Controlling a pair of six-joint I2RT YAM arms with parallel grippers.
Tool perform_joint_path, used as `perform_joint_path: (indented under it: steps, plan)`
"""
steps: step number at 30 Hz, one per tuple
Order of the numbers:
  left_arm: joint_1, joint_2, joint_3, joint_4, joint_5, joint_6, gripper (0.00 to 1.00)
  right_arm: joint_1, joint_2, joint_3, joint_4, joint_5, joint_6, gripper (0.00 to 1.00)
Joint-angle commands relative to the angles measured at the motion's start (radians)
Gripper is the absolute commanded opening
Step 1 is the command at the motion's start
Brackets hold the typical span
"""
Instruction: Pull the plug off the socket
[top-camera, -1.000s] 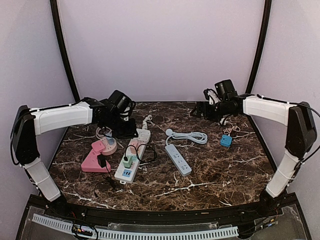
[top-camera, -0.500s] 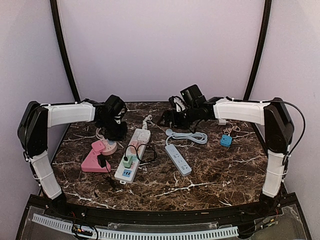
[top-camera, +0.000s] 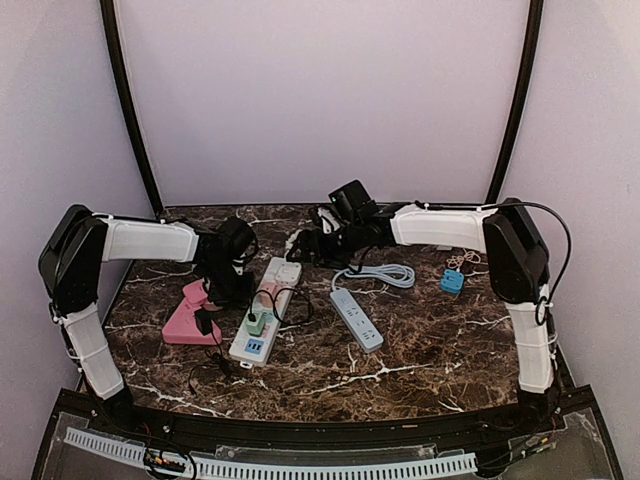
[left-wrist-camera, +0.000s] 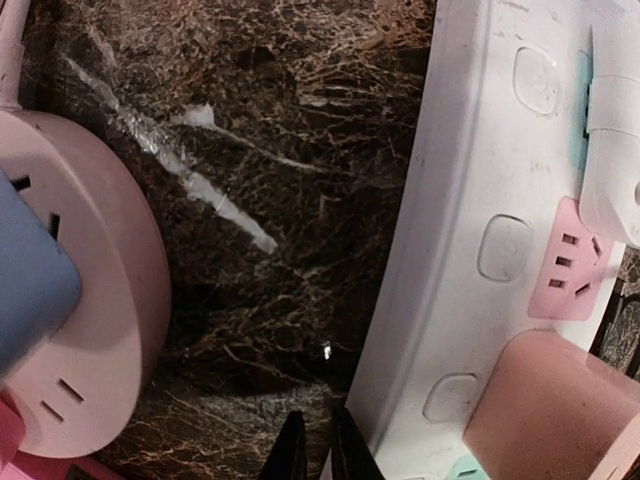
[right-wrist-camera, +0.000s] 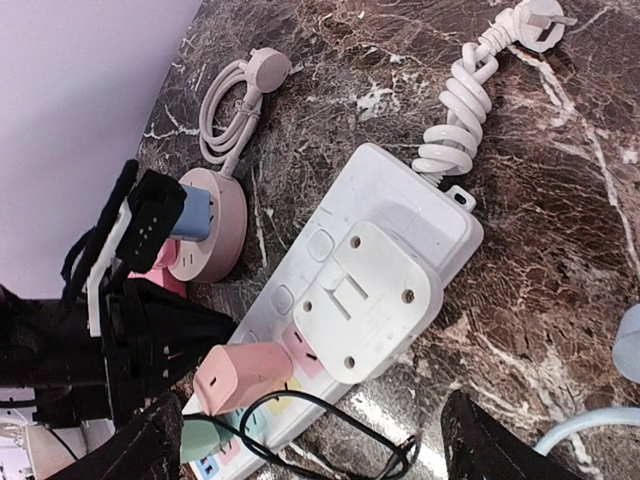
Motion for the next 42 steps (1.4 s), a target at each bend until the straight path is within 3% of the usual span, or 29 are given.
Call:
perform_joint_path:
  steps: [1,18,31,42]
  plan:
    - [-0.036,-0.014,-0.036,0.020,0.003,-0.038,0.09,0.011,0.071,0.067,0.025,-0.031,0.028,0.86]
    - [-0.130,-0.057,-0.059,0.112,0.047,-0.121,0.08,0.009,0.204,0.148,0.035,-0.039,0.074,0.82]
    - [-0.130,-0.066,-0.052,0.091,0.003,-0.107,0.08,0.008,0.130,0.082,0.101,-0.097,0.107,0.77]
    - [-0.107,-0.082,-0.023,0.095,-0.017,-0.083,0.08,0.008,0.118,0.051,0.130,-0.102,0.133,0.66]
